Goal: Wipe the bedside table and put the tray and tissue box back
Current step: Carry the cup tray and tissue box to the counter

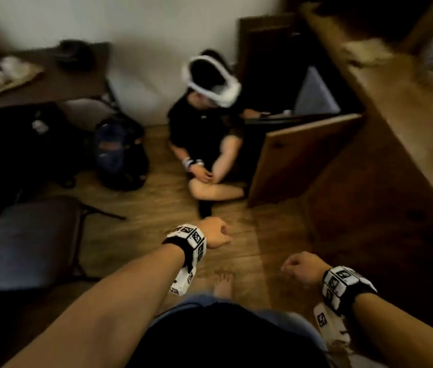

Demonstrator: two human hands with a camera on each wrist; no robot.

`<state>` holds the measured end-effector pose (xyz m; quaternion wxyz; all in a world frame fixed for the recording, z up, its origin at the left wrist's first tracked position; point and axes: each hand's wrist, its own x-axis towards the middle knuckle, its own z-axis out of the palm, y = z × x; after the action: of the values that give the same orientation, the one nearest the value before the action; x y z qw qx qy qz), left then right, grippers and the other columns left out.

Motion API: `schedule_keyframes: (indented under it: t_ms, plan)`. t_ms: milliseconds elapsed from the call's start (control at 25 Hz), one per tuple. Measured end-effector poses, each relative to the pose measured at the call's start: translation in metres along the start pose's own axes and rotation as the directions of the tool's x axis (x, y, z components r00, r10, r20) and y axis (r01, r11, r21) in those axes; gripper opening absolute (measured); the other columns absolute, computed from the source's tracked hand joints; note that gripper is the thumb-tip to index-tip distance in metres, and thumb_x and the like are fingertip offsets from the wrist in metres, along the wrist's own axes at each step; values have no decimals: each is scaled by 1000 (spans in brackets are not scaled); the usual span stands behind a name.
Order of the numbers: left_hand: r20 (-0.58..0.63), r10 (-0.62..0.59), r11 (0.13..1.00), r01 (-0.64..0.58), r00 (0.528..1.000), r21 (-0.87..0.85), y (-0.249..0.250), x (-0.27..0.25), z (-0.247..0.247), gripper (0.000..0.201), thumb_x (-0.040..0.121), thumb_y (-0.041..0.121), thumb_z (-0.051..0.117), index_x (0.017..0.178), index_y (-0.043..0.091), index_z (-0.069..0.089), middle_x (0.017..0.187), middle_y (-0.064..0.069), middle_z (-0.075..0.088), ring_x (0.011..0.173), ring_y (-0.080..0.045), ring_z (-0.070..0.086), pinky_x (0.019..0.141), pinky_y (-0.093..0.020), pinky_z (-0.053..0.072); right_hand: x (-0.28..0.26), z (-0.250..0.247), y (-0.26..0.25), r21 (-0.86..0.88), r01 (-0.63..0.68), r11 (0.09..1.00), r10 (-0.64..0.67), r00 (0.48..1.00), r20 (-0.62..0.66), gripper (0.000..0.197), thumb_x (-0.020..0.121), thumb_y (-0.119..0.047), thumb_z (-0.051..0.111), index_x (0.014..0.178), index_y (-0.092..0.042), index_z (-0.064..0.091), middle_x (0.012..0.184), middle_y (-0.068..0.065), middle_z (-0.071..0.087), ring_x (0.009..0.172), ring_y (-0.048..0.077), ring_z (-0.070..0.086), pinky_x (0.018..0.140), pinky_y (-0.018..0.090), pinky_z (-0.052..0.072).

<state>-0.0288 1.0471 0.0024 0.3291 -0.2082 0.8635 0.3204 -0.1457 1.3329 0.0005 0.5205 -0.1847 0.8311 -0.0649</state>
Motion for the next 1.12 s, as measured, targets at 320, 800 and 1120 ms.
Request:
schedule_keyframes:
  t_ms: [320,800,1120]
  plan:
    - [54,-386,815,368,921,-447,-209,-65,-40,33,97,39,70,116,14,80,113,-6,77,98,-21,66,86,-27,50,145,-39,-312,-337,356,872,-269,922,278,24,98,-31,68,83,-15,77,84,4,83,75,22,80,63,27,60]
    - [-42,-581,598,390,813,-700,-439,0,-284,29,99,34,66,120,18,79,112,-2,76,97,-14,67,89,-28,56,317,-82,-690,-429,488,760,-295,847,441,15,100,-35,68,96,-22,73,90,-1,80,61,5,63,52,18,49]
    - [-275,-625,563,178,731,-807,-586,20,-504,25,99,37,68,121,28,76,113,8,76,98,-6,72,87,-19,56,379,-150,-901,-320,512,797,-385,839,384,12,99,-39,67,90,-32,71,106,3,83,93,23,79,61,23,54]
